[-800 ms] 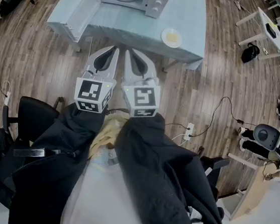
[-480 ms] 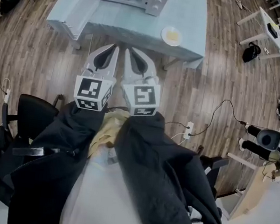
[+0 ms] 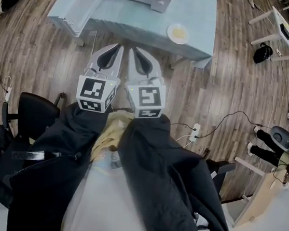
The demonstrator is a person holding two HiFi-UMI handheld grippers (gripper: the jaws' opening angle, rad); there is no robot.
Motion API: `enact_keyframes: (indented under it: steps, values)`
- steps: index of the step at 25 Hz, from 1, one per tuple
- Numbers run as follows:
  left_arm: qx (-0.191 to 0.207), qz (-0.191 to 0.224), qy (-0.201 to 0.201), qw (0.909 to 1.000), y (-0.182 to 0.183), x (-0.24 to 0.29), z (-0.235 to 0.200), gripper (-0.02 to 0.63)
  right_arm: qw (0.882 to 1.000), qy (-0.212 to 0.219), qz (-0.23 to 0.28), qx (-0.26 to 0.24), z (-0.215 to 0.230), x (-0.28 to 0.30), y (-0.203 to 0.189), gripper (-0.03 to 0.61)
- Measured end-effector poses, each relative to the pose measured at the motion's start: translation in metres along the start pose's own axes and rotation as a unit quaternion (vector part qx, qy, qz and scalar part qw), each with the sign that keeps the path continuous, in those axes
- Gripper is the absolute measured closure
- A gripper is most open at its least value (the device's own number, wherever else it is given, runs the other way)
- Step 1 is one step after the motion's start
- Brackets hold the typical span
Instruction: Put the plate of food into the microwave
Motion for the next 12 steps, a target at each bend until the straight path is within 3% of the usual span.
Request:
enact_keyframes:
  steps: [12]
  values:
    - [-0.01,-0.013,-0.009,0.9998,-0.018,0.013,0.035,0.618,1.0,0.004,-0.01,0.006,0.021,-0.023,-0.018,0.581]
Point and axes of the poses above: the fingertips, and each gripper's own axes: x forward along the fingers, z to its right, y out of its top, the point moved 10 cm from there along -x, backward along the fingers, and after that the axes turned 4 degrees about -y, right-handed, at the moved point
